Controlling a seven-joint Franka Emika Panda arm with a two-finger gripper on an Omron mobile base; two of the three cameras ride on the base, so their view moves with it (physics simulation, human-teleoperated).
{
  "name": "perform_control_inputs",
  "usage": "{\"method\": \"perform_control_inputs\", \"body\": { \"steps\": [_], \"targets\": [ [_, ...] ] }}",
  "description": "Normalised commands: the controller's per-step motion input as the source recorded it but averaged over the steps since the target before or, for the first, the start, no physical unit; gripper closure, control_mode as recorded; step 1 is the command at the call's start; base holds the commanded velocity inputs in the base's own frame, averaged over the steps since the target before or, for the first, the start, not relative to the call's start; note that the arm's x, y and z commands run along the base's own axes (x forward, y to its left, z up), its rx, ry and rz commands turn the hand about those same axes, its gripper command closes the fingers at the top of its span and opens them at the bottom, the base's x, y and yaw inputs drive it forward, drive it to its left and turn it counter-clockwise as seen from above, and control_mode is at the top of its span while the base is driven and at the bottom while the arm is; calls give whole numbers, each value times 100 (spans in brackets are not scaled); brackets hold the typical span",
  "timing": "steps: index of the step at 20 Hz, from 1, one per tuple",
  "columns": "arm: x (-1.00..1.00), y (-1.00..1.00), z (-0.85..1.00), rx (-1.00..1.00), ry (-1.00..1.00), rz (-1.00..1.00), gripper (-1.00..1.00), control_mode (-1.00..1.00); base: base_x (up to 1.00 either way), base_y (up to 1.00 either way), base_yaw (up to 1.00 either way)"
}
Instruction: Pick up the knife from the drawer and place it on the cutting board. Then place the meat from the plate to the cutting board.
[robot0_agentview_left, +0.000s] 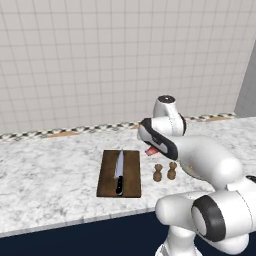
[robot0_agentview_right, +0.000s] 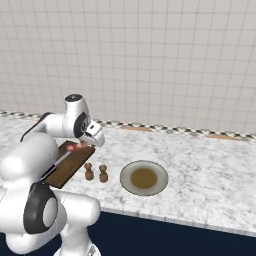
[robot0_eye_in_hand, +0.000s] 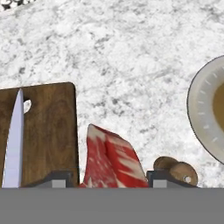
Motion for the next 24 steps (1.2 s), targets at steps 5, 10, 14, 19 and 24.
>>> {"method": "perform_control_inputs", "body": {
  "steps": [5, 10, 14, 19, 24],
  "targets": [
    [-3, 62, 5, 0, 0, -1, 100, -100, 0, 0, 0],
    [0, 53, 0, 0, 1, -3, 100, -100, 0, 0, 0],
    [0, 33, -14, 0, 4, -1, 100, -100, 0, 0, 0],
    [0, 3, -28, 0, 8, 0, 100, -100, 0, 0, 0],
    [0, 0, -23, 1, 10, 0, 100, -100, 0, 0, 0]
  ]
}}
